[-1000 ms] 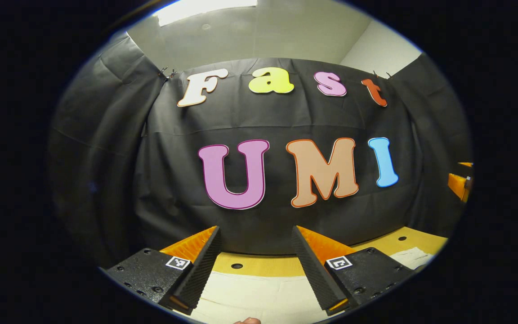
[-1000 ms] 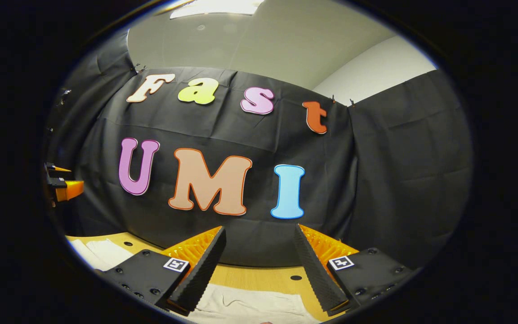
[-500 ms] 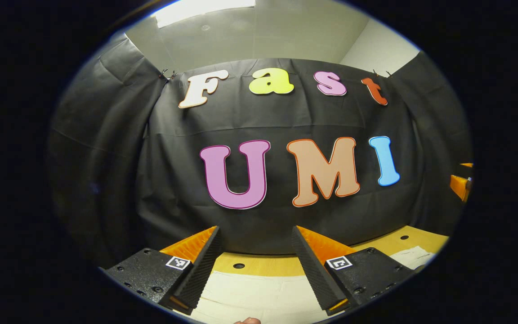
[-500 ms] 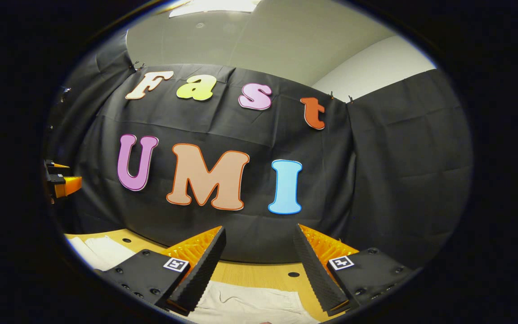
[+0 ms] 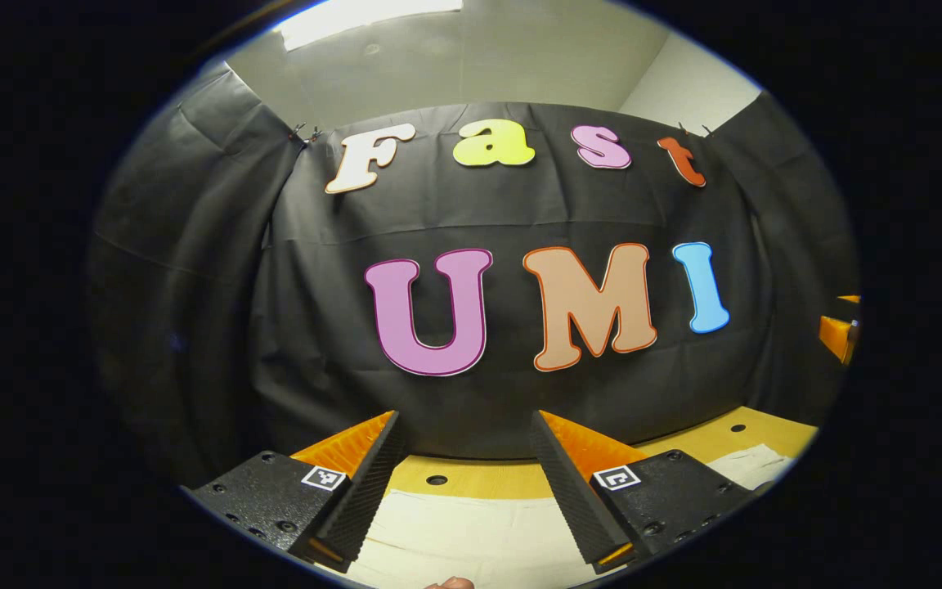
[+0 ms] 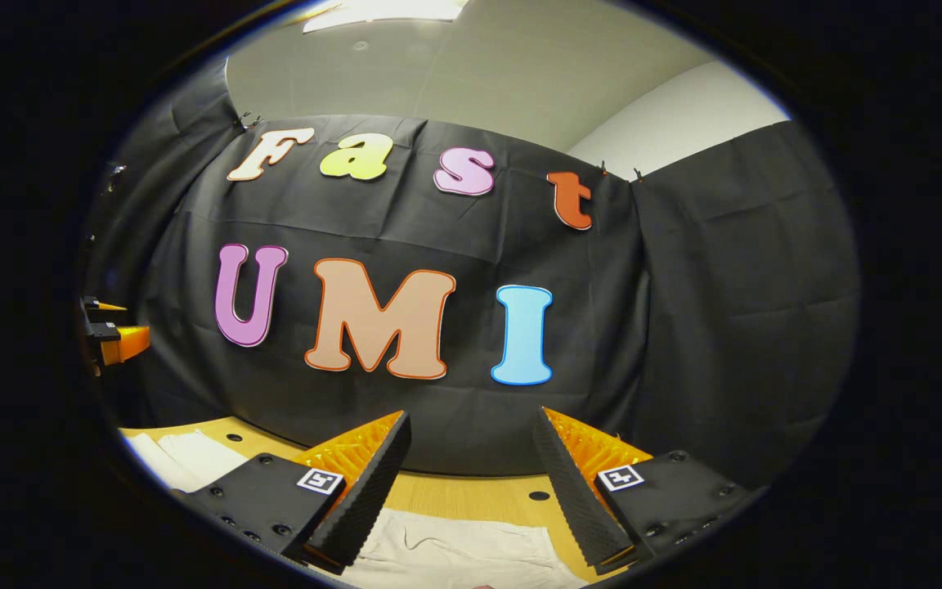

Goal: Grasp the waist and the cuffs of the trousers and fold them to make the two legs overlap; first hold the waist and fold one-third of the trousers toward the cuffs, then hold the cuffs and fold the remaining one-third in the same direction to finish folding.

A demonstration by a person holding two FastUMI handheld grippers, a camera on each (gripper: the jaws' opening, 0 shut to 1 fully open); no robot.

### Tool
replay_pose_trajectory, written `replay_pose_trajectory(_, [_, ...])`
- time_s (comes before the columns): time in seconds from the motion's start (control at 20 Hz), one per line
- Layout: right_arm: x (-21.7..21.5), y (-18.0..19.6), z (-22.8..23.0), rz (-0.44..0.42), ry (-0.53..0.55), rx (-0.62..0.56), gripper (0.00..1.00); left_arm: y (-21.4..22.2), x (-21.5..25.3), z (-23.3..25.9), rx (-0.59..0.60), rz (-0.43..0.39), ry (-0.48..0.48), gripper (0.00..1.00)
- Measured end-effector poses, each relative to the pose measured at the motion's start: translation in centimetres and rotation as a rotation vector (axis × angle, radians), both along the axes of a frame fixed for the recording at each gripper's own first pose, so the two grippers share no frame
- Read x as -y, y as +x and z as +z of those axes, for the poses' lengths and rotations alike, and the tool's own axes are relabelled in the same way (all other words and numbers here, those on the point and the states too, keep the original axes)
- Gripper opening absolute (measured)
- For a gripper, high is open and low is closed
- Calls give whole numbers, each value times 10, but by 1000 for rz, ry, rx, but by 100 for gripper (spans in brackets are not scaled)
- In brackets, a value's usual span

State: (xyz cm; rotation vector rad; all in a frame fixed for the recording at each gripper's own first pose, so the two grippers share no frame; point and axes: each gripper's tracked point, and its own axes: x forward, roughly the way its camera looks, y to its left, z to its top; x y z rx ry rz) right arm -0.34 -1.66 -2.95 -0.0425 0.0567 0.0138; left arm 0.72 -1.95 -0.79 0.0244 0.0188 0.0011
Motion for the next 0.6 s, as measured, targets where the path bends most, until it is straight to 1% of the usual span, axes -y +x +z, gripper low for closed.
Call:
replay_pose_trajectory(0.25, [4,5,-5,-1,-17,-5,97,3,2,-4,-9,-1,-6,94])
replay_pose_trajectory(0.35, [7,3,-10,8,-41,-11,97,3,3,-6,-12,-1,-6,94])
replay_pose_trajectory(0.45, [17,1,-20,27,-111,-18,97,5,5,-6,-13,-1,0,94])
replay_pose_trajectory(0.6, [37,-6,-42,54,-262,-39,97,6,7,-8,-20,4,-4,94])
